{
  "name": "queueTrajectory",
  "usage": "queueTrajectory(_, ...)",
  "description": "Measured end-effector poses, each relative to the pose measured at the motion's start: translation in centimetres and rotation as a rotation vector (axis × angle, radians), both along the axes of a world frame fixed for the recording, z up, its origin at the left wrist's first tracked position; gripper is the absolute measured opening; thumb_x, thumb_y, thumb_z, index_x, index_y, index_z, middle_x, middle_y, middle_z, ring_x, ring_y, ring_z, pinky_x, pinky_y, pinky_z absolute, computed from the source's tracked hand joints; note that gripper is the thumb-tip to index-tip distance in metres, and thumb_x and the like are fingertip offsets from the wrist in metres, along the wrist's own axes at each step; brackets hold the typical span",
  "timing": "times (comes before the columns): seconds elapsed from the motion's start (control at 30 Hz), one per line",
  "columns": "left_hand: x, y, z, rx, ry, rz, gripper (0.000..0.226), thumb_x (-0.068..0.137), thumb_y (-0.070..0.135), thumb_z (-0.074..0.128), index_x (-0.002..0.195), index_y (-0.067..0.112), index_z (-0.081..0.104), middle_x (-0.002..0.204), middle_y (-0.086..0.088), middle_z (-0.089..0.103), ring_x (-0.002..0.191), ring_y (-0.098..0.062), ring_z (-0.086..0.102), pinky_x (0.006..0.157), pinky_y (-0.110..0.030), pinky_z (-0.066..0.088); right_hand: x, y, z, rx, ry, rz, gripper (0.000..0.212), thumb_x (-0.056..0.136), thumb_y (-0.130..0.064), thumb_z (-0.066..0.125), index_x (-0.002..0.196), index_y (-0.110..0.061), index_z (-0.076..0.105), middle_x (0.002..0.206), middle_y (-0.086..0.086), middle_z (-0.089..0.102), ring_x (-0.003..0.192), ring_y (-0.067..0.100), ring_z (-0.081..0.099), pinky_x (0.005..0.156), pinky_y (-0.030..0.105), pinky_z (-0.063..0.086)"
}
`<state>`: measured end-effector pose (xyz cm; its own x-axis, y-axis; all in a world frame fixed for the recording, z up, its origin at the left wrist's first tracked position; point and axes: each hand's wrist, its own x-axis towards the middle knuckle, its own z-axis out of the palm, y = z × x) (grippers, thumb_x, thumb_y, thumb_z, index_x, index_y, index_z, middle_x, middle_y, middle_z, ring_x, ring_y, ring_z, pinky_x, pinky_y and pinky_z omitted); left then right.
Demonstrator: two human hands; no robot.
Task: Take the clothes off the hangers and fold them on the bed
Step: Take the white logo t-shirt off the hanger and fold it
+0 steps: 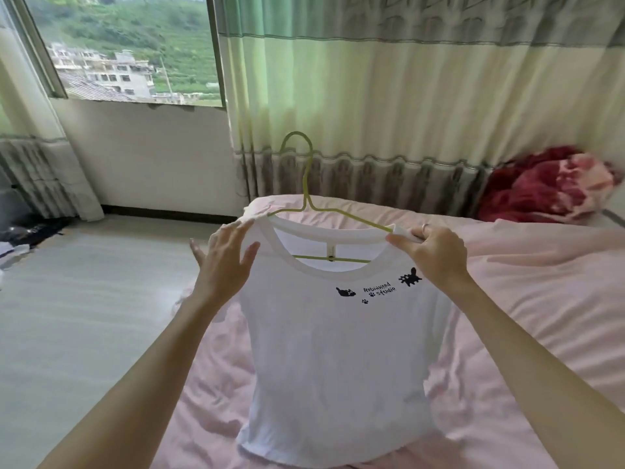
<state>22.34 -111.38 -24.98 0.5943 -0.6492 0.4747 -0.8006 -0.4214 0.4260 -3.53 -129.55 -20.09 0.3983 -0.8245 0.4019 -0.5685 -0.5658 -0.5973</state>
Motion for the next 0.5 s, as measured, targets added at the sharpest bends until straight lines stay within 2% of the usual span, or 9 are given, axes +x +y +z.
queueTrajectory(0.1, 2.2, -1.3, -0.2, -0.016, -0.016, -0.048, 0.046, 0.097, 0.033, 0.048, 0.142, 0.028, 0.04, 0.141, -0.002, 0.045, 0.139, -0.024, 0.029, 0.108, -0.064, 0.002, 0.1, -0.7, -1.4, 0.062, -0.026, 0.028, 0.06, 0.077, -0.043, 0.073, 0.053, -0.015, 0.026, 0.047, -0.003, 0.025, 0.052, 0.017, 0.028, 0.056, 0.034, 0.024)
queueTrajectory(0.17, 3.5, -2.2, -0.2, 0.009, -0.019, -0.147, 0.037, 0.096, 0.035, 0.048, 0.13, 0.021, 0.055, 0.127, -0.004, 0.058, 0.128, -0.026, 0.045, 0.107, -0.057, 0.02, 0.1, -1.1, -2.2, 0.11, -0.041, 0.049, 0.063, 0.075, -0.042, 0.074, 0.053, -0.016, 0.021, 0.044, -0.003, 0.022, 0.05, 0.014, 0.022, 0.054, 0.031, 0.022)
queueTrajectory(0.2, 3.8, -2.9, -0.3, 0.009, 0.011, -0.197, 0.032, 0.097, 0.032, 0.048, 0.119, 0.014, 0.062, 0.113, -0.006, 0.064, 0.116, -0.027, 0.053, 0.1, -0.043, 0.031, 0.1, -1.4, -2.4, 0.12, -0.035, 0.048, 0.064, 0.075, -0.041, 0.075, 0.052, -0.016, 0.021, 0.041, -0.004, 0.023, 0.049, 0.013, 0.022, 0.053, 0.031, 0.022)
queueTrajectory(0.23, 3.6, -3.2, -0.6, -0.011, 0.058, -0.237, 0.027, 0.096, 0.027, 0.05, 0.109, 0.008, 0.065, 0.099, -0.007, 0.064, 0.102, -0.028, 0.058, 0.086, -0.03, 0.033, 0.2, -1.4, -2.5, 0.113, -0.022, 0.046, 0.064, 0.075, -0.042, 0.075, 0.05, -0.016, 0.022, 0.039, -0.004, 0.025, 0.049, 0.013, 0.024, 0.053, 0.031, 0.023)
queueTrajectory(0.27, 3.4, -3.6, -0.7, -0.03, 0.113, -0.26, 0.023, 0.096, 0.022, 0.051, 0.101, 0.004, 0.065, 0.088, -0.005, 0.061, 0.092, -0.029, 0.058, 0.074, -0.024, 0.031, 0.2, -1.5, -2.4, 0.082, 0.015, 0.03, 0.061, 0.076, -0.042, 0.074, 0.049, -0.018, 0.024, 0.038, -0.005, 0.027, 0.049, 0.014, 0.028, 0.053, 0.031, 0.025)
queueTrajectory(0.33, 3.0, -4.5, -1.5, -0.05, 0.183, -0.257, 0.019, 0.096, 0.016, 0.051, 0.097, 0.003, 0.064, 0.084, -0.003, 0.058, 0.084, -0.029, 0.056, 0.066, -0.024, 0.028, 0.6, -1.6, -1.8, -0.019, 0.136, -0.015, 0.055, 0.08, -0.048, 0.068, 0.051, -0.022, 0.029, 0.045, -0.008, 0.04, 0.059, 0.022, 0.043, 0.058, 0.033, 0.028)
queueTrajectory(0.4, 2.8, -5.5, -1.9, -0.066, 0.173, -0.295, 0.017, 0.097, 0.017, 0.05, 0.096, 0.006, 0.063, 0.089, -0.005, 0.061, 0.088, -0.029, 0.057, 0.071, -0.028, 0.035, 1.6, -1.6, -1.0, -0.144, 0.228, -0.026, 0.051, 0.082, -0.053, 0.062, 0.054, -0.021, 0.033, 0.063, 0.001, 0.058, 0.075, 0.032, 0.054, 0.063, 0.032, 0.029)
queueTrajectory(0.43, 2.6, -6.1, -1.7, -0.077, 0.131, -0.346, 0.018, 0.096, 0.019, 0.05, 0.096, 0.007, 0.064, 0.094, -0.007, 0.064, 0.093, -0.029, 0.058, 0.076, -0.03, 0.039, 2.4, -1.4, -0.7, -0.184, 0.243, 0.004, 0.048, 0.084, -0.053, 0.06, 0.056, -0.02, 0.038, 0.069, 0.006, 0.061, 0.08, 0.033, 0.057, 0.064, 0.032, 0.03)
queueTrajectory(0.5, 1.6, -8.0, -0.9, -0.103, 0.001, -0.47, 0.019, 0.093, 0.02, 0.051, 0.094, 0.007, 0.064, 0.098, -0.009, 0.067, 0.096, -0.027, 0.058, 0.085, -0.033, 0.041, 4.1, -1.1, -0.7, -0.212, 0.236, 0.1, 0.047, 0.088, -0.052, 0.055, 0.058, -0.019, 0.038, 0.062, 0.002, 0.054, 0.08, 0.033, 0.058, 0.064, 0.031, 0.029)
